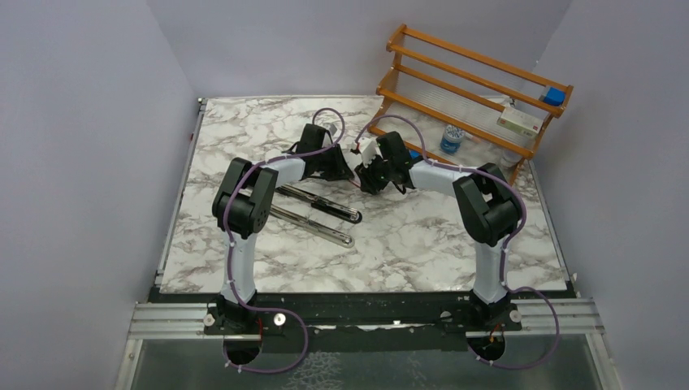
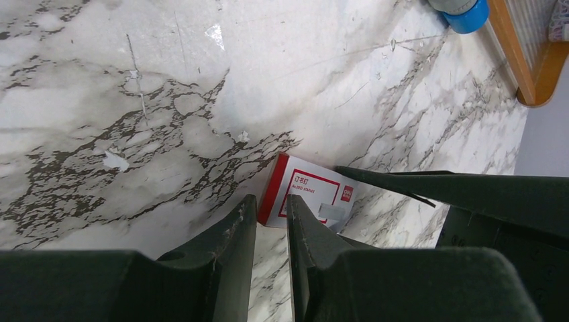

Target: Load the staples into the stapler

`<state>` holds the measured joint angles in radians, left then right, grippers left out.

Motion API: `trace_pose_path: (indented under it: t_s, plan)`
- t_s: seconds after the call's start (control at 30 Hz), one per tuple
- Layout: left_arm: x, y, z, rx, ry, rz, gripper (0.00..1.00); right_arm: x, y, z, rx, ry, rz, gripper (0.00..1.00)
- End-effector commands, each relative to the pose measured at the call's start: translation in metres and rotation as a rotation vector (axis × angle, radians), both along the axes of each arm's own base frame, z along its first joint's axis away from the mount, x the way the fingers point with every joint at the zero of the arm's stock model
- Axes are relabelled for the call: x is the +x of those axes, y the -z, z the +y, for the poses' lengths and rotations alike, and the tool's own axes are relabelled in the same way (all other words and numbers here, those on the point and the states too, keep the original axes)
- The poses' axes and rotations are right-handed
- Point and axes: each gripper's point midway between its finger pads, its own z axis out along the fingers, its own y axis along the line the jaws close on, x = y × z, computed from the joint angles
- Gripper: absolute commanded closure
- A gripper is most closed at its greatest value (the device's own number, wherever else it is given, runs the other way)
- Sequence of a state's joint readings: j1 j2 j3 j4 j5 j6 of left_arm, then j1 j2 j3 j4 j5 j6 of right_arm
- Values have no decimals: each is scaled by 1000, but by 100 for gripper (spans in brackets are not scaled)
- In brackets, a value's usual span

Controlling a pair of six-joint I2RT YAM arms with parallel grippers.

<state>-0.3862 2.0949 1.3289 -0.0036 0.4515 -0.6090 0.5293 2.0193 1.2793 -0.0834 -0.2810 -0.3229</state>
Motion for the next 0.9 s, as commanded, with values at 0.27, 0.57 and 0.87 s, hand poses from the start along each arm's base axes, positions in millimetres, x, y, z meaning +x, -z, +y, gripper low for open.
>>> trace_pose_path:
  t_s: [0.27, 0.57, 0.87]
  plan:
    - [1, -1, -11, -79, 64, 0, 76, -23, 31, -15, -91, -18, 94, 55]
    - [8, -11, -8, -149, 67, -7, 69, -25, 35, -15, -96, -28, 104, 55]
    - [8, -16, -6, -256, 58, 10, 65, -26, 36, -14, -92, -33, 110, 55]
